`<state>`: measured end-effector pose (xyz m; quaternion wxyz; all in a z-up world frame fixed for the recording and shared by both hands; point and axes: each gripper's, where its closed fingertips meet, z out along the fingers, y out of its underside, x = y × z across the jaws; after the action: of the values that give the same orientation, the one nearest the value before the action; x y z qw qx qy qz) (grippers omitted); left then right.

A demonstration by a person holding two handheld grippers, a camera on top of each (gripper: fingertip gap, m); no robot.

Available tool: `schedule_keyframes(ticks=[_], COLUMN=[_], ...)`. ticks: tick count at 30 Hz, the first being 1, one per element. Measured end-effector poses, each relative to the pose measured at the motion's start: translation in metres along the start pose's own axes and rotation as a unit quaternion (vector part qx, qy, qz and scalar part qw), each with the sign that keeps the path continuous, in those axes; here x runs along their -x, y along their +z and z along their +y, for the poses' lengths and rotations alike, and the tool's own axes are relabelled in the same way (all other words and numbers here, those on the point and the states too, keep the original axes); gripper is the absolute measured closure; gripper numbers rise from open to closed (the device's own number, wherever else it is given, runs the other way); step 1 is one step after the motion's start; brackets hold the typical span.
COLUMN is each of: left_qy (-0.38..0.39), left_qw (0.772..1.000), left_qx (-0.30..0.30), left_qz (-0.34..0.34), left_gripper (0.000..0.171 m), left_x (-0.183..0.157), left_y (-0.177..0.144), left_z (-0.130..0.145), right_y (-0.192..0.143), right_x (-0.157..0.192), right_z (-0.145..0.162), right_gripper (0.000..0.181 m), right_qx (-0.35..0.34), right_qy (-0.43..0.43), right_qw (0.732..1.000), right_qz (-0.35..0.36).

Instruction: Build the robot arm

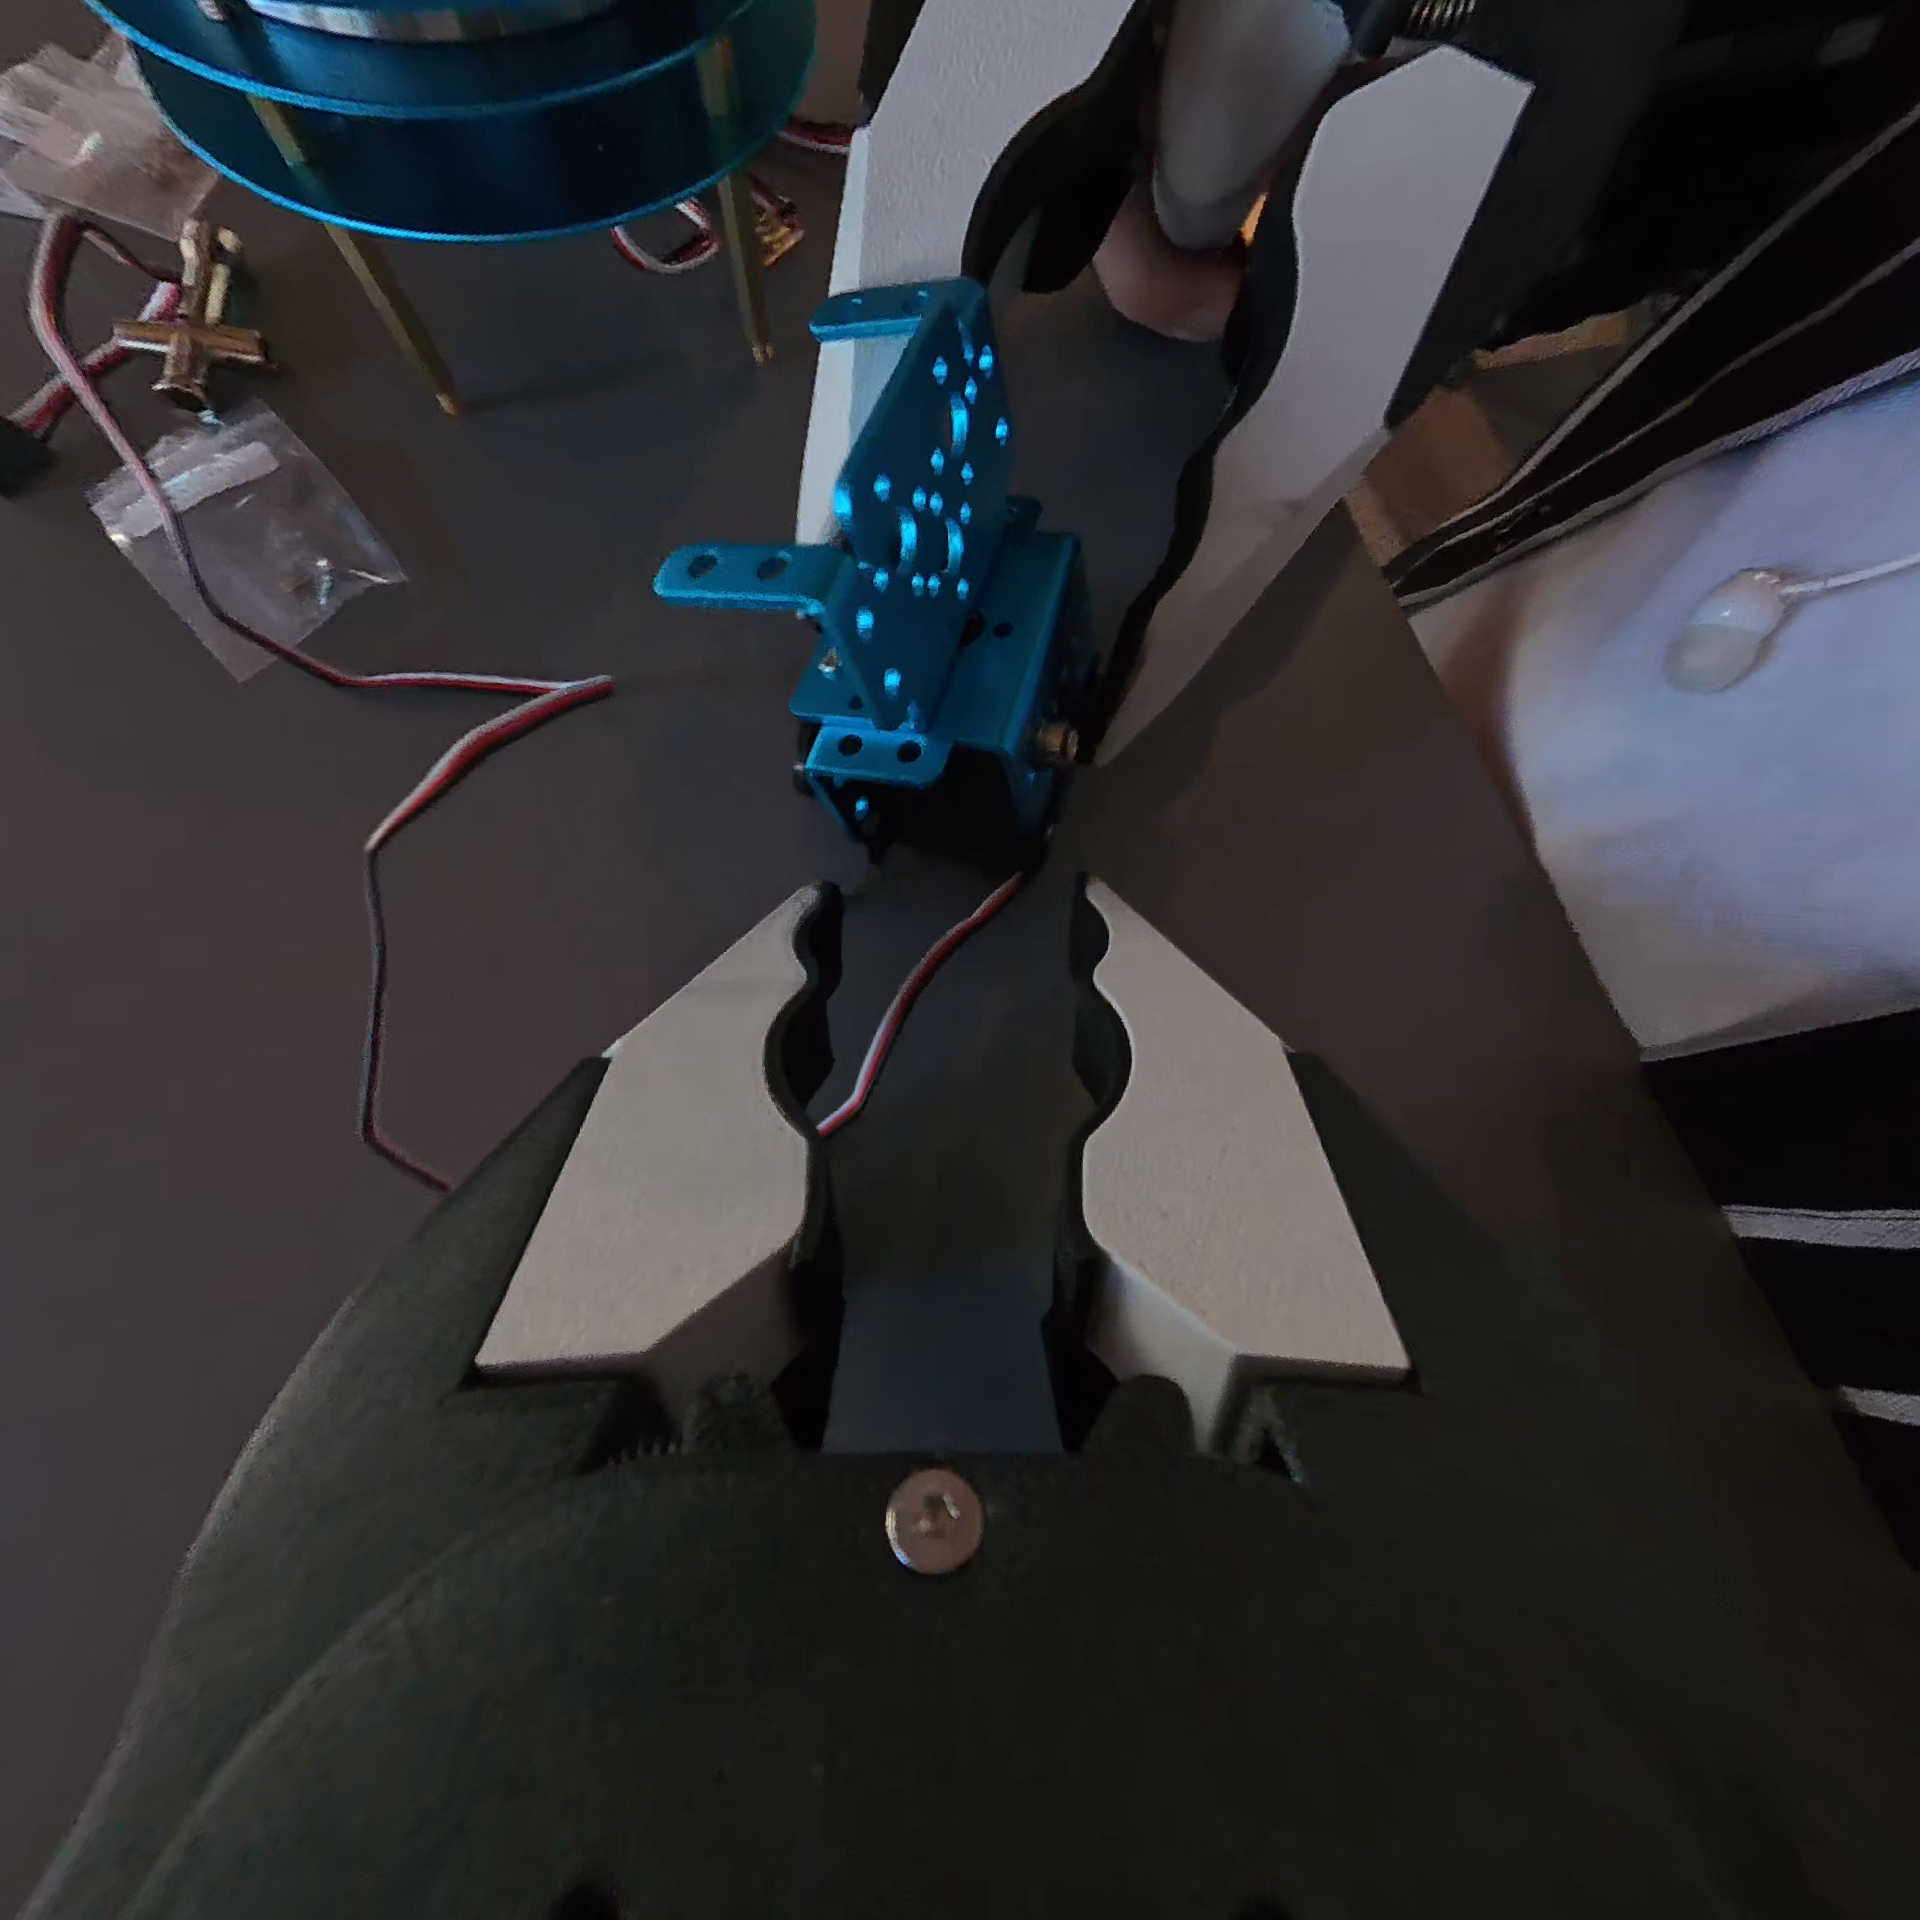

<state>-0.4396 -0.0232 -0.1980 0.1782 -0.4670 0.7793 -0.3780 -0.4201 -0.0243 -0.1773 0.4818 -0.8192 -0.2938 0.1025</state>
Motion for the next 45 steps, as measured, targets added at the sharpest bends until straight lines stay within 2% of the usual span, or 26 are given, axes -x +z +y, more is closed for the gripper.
schedule_keyframes(ticks=[8, 16, 20, 23, 27, 30, 32, 35, 39, 41, 45], left_qy=[0.008, 0.001, -0.037, -0.11, -0.184, -0.214, -0.25, -0.318, -0.373, -0.409, -0.458], left_qw=[1.0, 0.999, 0.996, 0.988, 0.97, 0.954, 0.937, 0.911, 0.871, 0.849, 0.808], left_qx=[-0.011, -0.035, -0.064, -0.083, -0.124, -0.125, -0.127, -0.129, -0.131, -0.105, -0.044], left_qz=[-0.028, -0.03, -0.047, -0.062, -0.101, -0.168, -0.209, -0.23, -0.293, -0.318, -0.369], left_gripper=[0.129, 0.143, 0.143, 0.129, 0.115, 0.114, 0.121, 0.119, 0.119, 0.113, 0.113], left_x=[0.006, 0.005, 0.005, 0.003, 0.002, 0.013, 0.02, 0.018, 0.022, 0.023, 0.031], left_y=[-0.001, -0.005, -0.022, -0.034, -0.036, -0.042, -0.049, -0.053, -0.049, -0.039, -0.02], left_z=[-0.001, -0.01, -0.018, -0.026, -0.05, -0.061, -0.066, -0.073, -0.079, -0.077, -0.074], right_y=[0.0, -0.001, 0.001, 0.004, 0.004, 0.002, 0.002, 0.003, -0.01, -0.02, -0.035], right_x=[-0.002, -0.009, -0.008, -0.007, -0.008, -0.009, -0.007, 0.003, 0.01, 0.014, 0.023], right_z=[-0.001, -0.004, -0.003, -0.001, -0.002, -0.001, 0.002, 0.011, 0.009, 0.008, 0.004], right_gripper=[0.131, 0.131, 0.131, 0.131, 0.131, 0.131, 0.129, 0.113, 0.124, 0.13, 0.136], right_qx=[-0.005, -0.013, 0.003, 0.026, 0.034, 0.029, 0.032, 0.051, 0.01, -0.014, -0.054], right_qy=[0.034, 0.123, 0.082, 0.023, 0.011, 0.016, 0.031, 0.035, 0.005, -0.005, -0.03], right_qw=[0.999, 0.992, 0.996, 0.995, 0.988, 0.984, 0.984, 0.99, 0.998, 1.0, 0.996], right_qz=[-0.01, -0.017, 0.025, 0.09, 0.153, 0.173, 0.17, 0.126, 0.054, 0.01, -0.058])
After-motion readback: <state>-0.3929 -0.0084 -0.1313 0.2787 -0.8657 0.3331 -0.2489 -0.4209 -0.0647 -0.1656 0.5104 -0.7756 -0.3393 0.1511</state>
